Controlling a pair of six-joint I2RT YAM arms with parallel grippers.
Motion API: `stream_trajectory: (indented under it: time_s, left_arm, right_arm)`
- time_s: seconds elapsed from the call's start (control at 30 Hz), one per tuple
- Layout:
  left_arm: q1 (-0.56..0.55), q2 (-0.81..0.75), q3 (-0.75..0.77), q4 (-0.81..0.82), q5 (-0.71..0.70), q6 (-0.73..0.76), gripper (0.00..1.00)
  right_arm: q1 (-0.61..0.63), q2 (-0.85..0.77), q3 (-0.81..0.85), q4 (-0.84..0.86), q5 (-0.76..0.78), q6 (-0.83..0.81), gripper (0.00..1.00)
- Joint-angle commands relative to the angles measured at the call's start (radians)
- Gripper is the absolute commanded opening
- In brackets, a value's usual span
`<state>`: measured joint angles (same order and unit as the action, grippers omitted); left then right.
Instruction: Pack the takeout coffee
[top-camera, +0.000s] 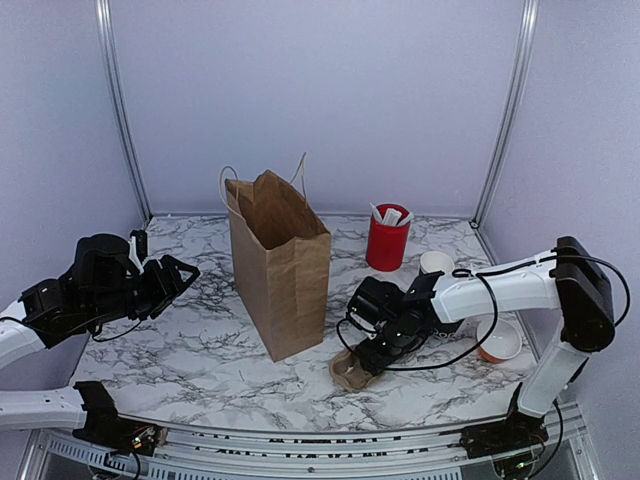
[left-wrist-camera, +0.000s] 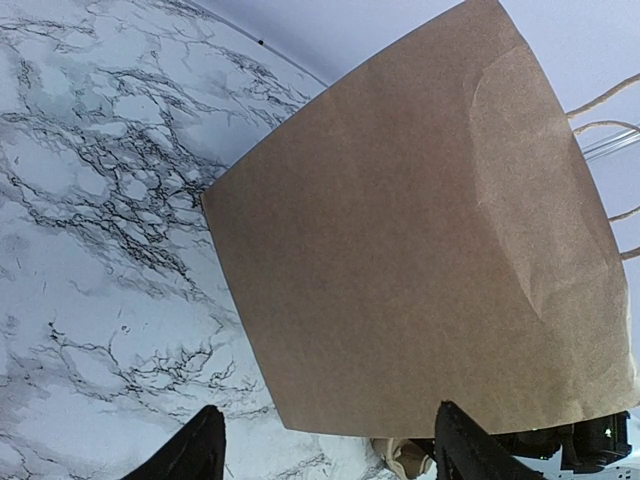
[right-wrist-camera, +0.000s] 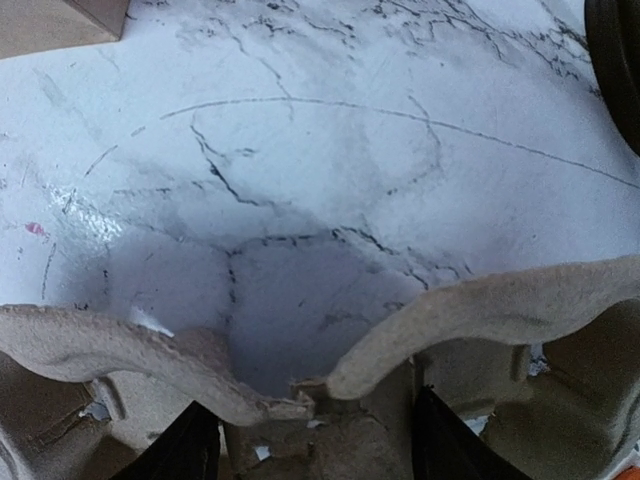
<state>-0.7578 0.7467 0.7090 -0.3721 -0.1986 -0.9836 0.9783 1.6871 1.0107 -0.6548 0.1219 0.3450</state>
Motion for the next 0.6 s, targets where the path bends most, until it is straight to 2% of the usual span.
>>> stream_trajectory:
  time_s: [0.0, 0.33, 0.57]
  left_arm:
    - [0.006, -0.007, -0.015, -0.01, 0.005, 0.002, 0.72]
    - [0.006, -0.006, -0.001, -0.011, 0.003, 0.011, 0.71]
    - [0.009, 0.014, 0.055, -0.031, -0.002, 0.04, 0.71]
  right_arm:
    - [-0.006, 0.014, 0.001, 0.018, 0.005, 0.022, 0.61]
    - [-0.007, -0.009, 0.022, 0.009, 0.031, 0.042, 0.45]
    - [-0.006, -0.075, 0.037, -0.007, 0.047, 0.047, 0.4]
